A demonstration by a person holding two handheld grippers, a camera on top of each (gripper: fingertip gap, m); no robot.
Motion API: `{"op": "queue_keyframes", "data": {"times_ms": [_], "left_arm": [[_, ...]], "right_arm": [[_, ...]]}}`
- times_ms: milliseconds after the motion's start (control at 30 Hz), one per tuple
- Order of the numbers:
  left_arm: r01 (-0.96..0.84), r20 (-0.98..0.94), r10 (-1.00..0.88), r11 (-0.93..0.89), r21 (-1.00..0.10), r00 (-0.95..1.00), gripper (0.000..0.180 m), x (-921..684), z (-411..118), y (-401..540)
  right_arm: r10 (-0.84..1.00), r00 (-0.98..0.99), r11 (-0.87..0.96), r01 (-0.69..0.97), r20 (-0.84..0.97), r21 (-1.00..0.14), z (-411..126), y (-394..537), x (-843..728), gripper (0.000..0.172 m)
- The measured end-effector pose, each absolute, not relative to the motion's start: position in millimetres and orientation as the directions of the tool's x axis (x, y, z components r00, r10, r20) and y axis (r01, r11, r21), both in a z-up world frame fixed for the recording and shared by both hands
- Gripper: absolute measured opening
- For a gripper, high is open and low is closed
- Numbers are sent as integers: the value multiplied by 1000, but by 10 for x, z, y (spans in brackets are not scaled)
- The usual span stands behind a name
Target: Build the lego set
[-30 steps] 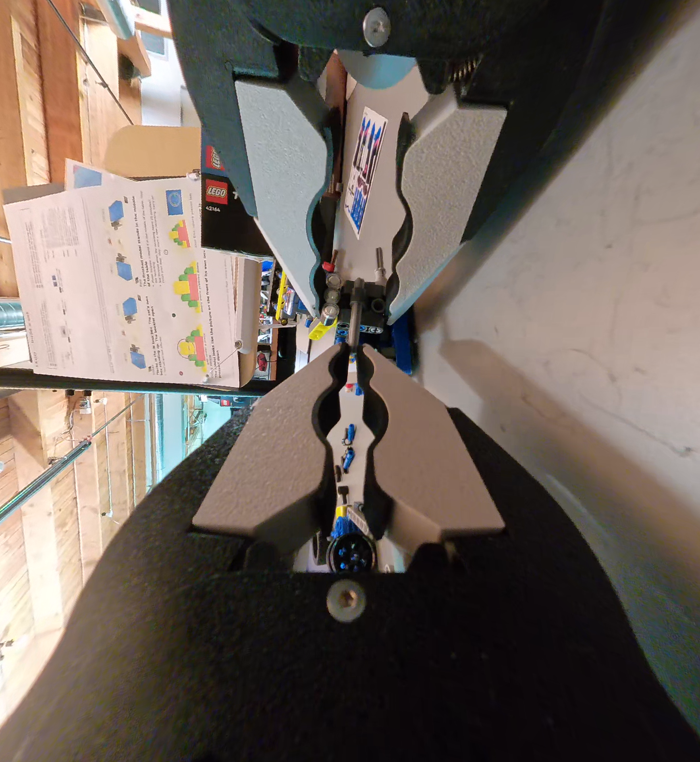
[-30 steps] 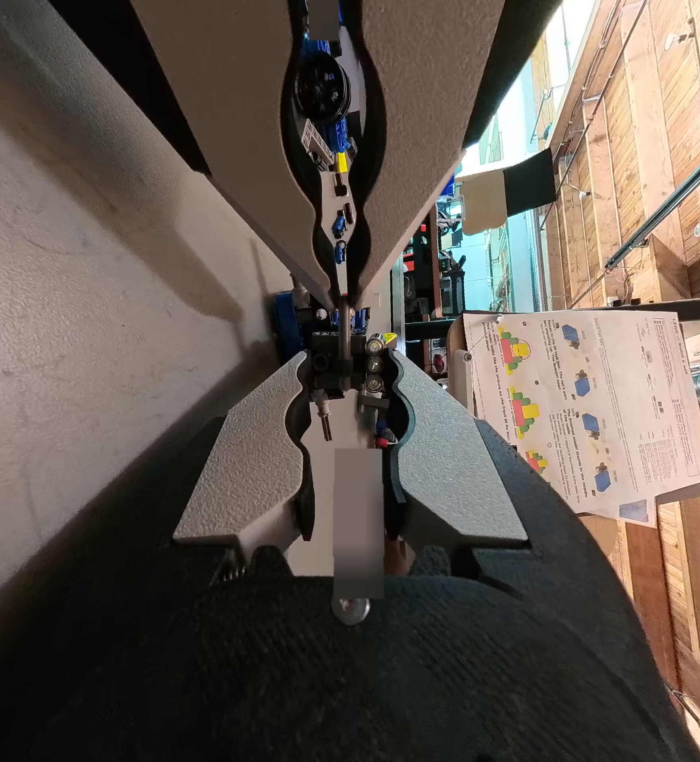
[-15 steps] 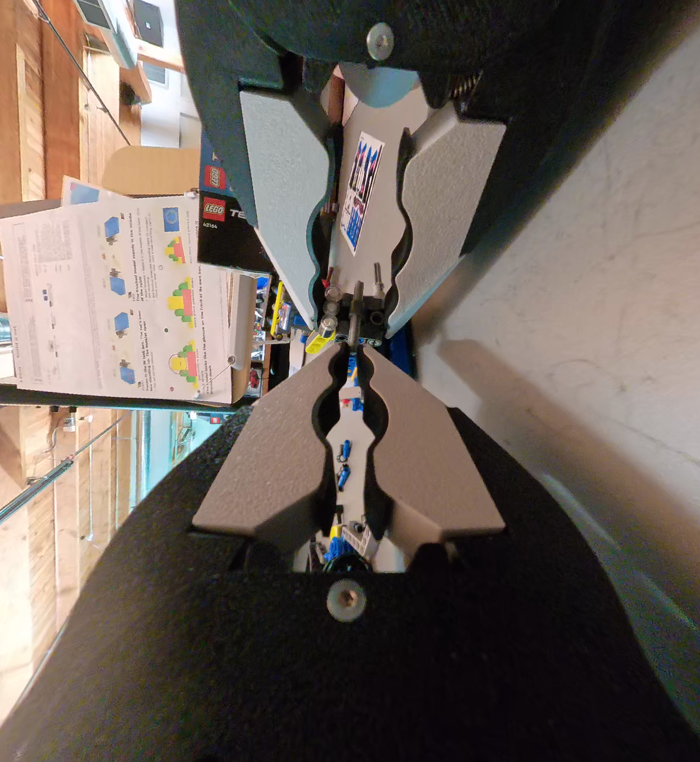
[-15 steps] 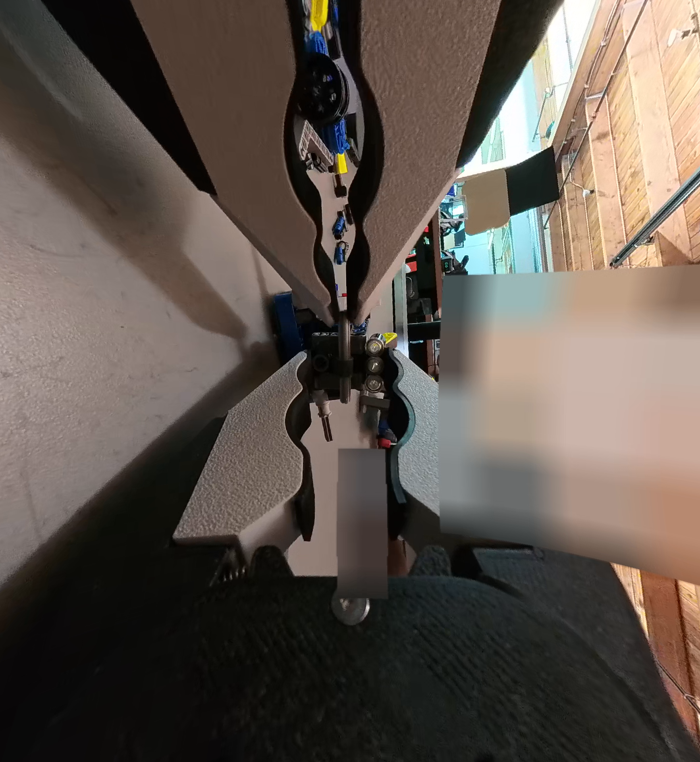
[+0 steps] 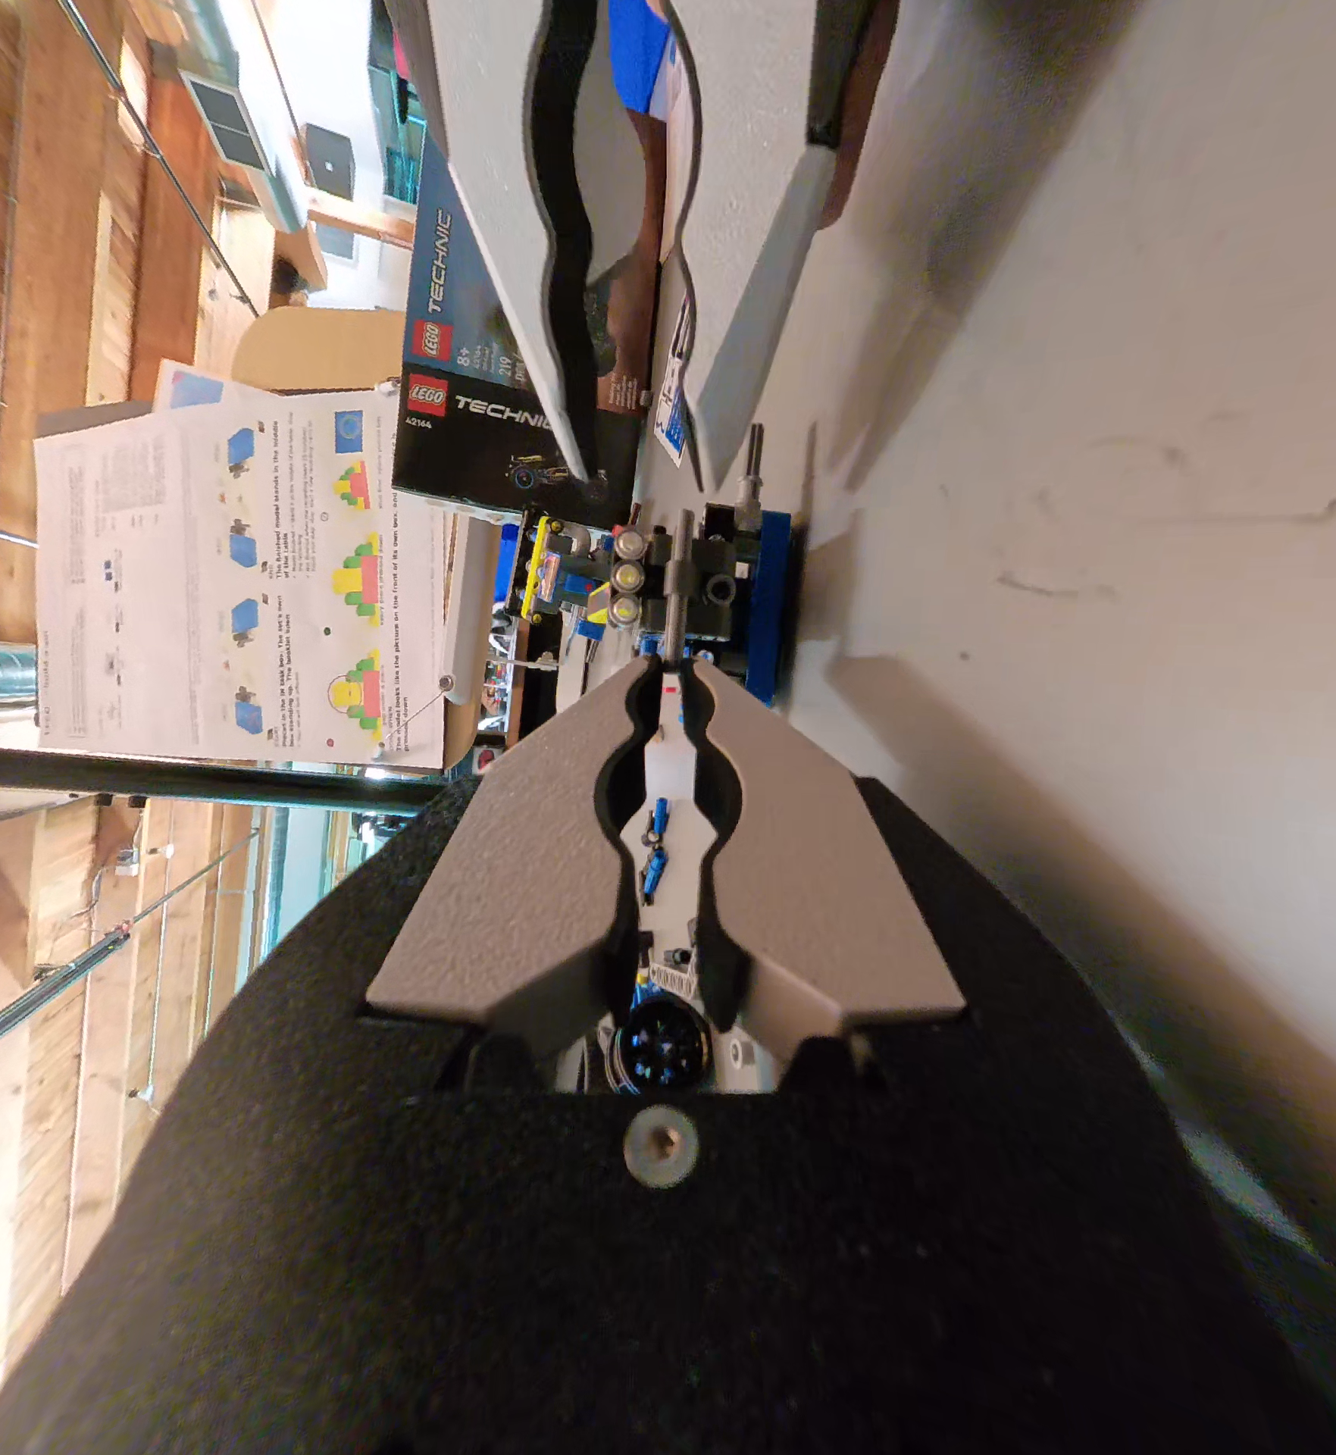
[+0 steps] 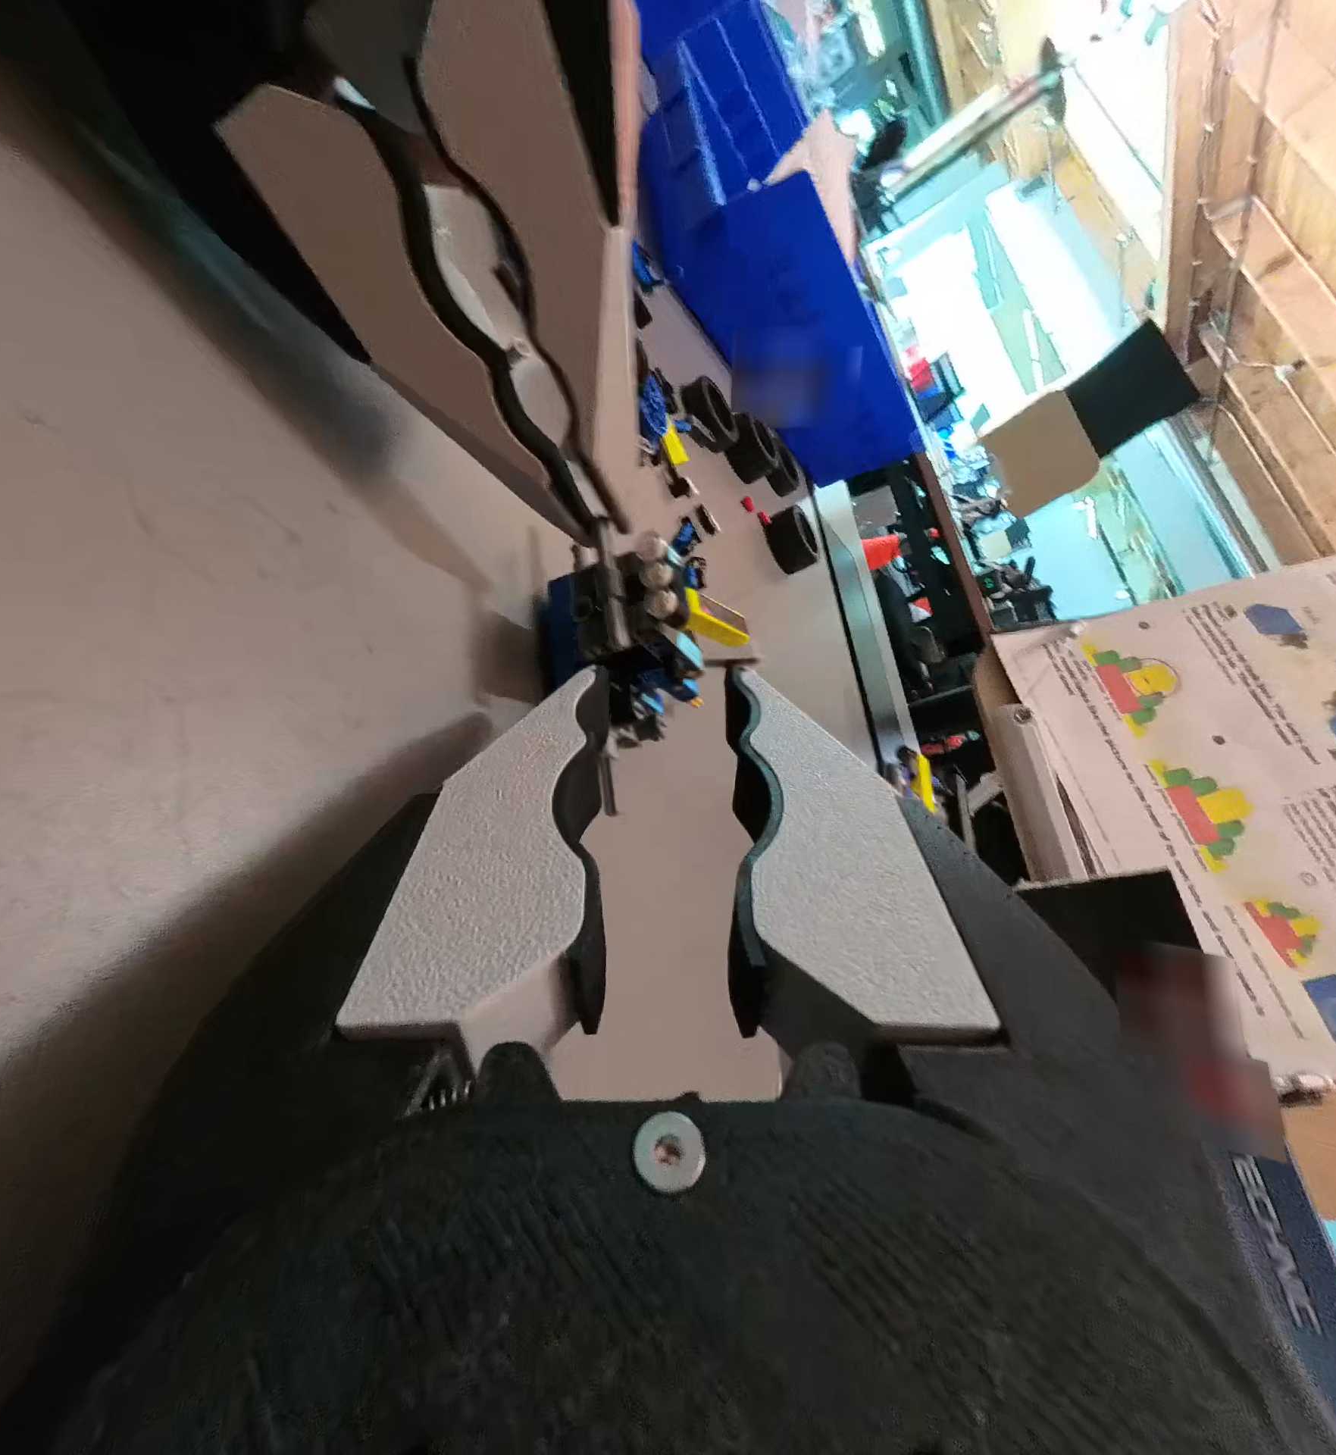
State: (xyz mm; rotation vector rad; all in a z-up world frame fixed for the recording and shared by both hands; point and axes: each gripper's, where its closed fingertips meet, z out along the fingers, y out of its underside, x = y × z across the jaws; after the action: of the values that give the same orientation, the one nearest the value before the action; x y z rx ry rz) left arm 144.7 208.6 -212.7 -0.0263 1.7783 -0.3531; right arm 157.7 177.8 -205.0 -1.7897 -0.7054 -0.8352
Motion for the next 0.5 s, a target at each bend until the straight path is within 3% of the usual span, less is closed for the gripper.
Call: {"op": "queue_keyframes", "data": {"times_ms": [200,500], "left_arm": [[132,-935,-238,951,-279,-262,15,1418,-2174,2107],[109,-929,-250,951,-288,-272,6,1376,-2194,2120]], "right_arm": [[118,480,-318,848,869,-425,-2080,1863,1493,45],[159,346,-294,911,924,-291,-2114,1998,1406,38]]}}
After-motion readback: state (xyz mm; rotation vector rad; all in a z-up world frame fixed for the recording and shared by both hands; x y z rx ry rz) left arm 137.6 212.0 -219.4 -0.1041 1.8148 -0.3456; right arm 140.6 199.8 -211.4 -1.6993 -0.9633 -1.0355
